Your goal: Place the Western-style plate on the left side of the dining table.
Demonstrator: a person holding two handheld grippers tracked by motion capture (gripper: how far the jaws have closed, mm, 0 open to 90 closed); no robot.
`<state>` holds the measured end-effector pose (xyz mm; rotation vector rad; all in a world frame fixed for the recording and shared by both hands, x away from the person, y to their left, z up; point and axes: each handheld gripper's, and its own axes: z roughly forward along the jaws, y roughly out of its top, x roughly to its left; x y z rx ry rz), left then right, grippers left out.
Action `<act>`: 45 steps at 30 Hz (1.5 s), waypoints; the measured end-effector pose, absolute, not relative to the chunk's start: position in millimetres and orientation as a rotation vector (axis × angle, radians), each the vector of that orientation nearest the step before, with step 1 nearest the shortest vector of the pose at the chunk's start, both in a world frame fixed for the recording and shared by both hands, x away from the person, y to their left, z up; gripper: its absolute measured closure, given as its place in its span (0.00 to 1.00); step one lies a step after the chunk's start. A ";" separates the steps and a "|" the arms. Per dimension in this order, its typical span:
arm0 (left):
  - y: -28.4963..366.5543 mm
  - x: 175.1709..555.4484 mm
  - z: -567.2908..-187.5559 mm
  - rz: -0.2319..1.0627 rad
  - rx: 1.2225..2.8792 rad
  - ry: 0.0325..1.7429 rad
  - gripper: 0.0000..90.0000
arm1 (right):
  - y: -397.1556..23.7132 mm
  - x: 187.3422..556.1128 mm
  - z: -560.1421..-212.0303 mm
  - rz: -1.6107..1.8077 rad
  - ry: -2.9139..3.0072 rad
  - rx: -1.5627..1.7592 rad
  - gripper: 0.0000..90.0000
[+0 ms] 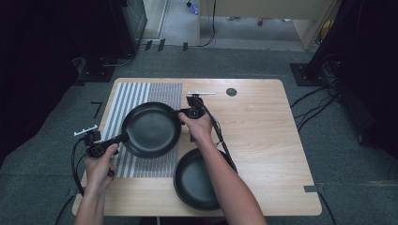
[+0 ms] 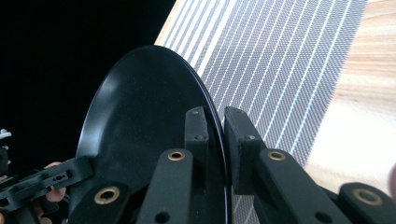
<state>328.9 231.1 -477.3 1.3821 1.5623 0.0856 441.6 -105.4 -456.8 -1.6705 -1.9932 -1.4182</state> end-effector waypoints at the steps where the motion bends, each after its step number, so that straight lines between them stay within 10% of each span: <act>1: 232.6 330.1 -479.0 0.085 1.374 1.571 0.88 | -103.8 445.8 -458.8 -1.416 -1.986 -1.665 0.90; 45: 244.7 379.4 -521.2 0.145 1.265 1.719 0.86 | -59.5 520.2 -508.1 -1.314 -2.080 -1.723 0.87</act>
